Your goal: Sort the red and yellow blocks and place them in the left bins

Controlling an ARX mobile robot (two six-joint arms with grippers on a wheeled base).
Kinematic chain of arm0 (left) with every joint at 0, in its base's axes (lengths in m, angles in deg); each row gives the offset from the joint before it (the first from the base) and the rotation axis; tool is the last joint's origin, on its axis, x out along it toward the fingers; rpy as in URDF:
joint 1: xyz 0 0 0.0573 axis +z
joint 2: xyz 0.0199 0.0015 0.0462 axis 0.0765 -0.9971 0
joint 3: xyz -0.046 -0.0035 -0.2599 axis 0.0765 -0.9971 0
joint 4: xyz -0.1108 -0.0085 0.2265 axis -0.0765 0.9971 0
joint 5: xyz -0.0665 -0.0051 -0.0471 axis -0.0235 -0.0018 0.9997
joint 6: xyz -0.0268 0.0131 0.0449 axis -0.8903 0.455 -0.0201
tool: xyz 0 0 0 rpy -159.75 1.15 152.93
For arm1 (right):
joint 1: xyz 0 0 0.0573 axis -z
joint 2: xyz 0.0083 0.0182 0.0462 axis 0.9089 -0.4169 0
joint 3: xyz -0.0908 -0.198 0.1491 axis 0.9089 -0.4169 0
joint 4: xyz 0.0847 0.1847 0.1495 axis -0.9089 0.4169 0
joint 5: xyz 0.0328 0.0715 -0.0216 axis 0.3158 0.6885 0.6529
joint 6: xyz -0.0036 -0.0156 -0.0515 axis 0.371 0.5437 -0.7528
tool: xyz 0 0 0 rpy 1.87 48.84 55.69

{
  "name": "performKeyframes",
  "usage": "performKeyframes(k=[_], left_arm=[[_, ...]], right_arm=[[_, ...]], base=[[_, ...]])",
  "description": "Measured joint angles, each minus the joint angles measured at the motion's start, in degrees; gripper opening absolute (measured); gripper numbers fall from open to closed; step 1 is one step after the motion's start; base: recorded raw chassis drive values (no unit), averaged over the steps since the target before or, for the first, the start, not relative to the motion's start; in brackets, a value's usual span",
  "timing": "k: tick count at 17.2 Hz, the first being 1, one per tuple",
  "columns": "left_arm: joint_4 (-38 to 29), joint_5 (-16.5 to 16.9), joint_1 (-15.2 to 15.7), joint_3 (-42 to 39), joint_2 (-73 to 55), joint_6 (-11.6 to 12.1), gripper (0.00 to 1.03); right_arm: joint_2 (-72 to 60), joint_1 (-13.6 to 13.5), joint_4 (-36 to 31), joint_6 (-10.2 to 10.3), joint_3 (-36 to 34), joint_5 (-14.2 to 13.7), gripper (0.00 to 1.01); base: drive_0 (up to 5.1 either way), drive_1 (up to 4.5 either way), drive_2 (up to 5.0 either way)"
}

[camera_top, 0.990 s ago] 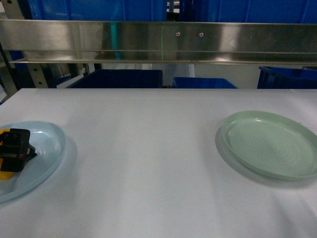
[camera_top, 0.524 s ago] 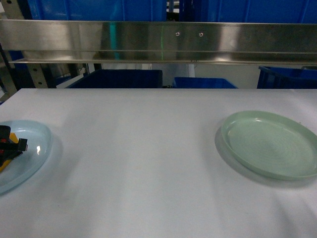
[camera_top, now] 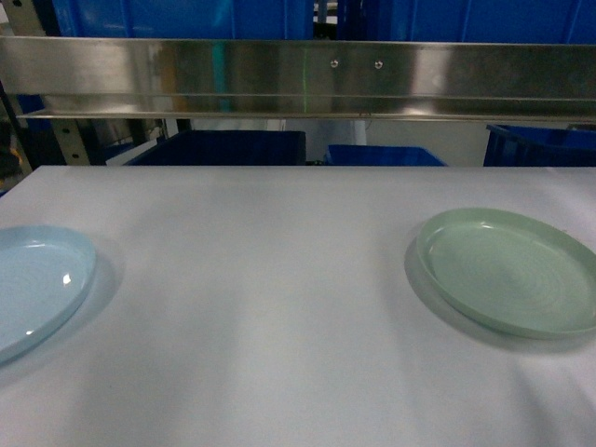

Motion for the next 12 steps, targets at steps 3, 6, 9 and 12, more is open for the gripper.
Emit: performKeyframes(k=[3, 6, 9, 12], left_arm=[[6.6, 3.6, -1.4, 0.1, 7.8, -2.6, 0.27], [11.4, 5.3, -1.7, -4.0, 14.8, -3.6, 0.27], [11.1, 5.1, -0.2, -8.3, 21.0, -2.8, 0.27], [11.8, 4.8, 0.1, -11.8, 24.0, -1.9, 0.27]], right_arm=[[0.0, 0.0, 0.0, 0.0, 0.0, 0.0, 0.28], [0.0, 0.0, 0.0, 0.0, 0.0, 0.0, 0.28], [0.0, 0.0, 0.0, 0.0, 0.0, 0.0, 0.28], [0.0, 0.0, 0.0, 0.0, 0.0, 0.0, 0.28]], base=[[0.0, 0.00, 0.0], [0.0, 0.00, 0.0], [0.0, 0.00, 0.0], [0.0, 0.00, 0.0]])
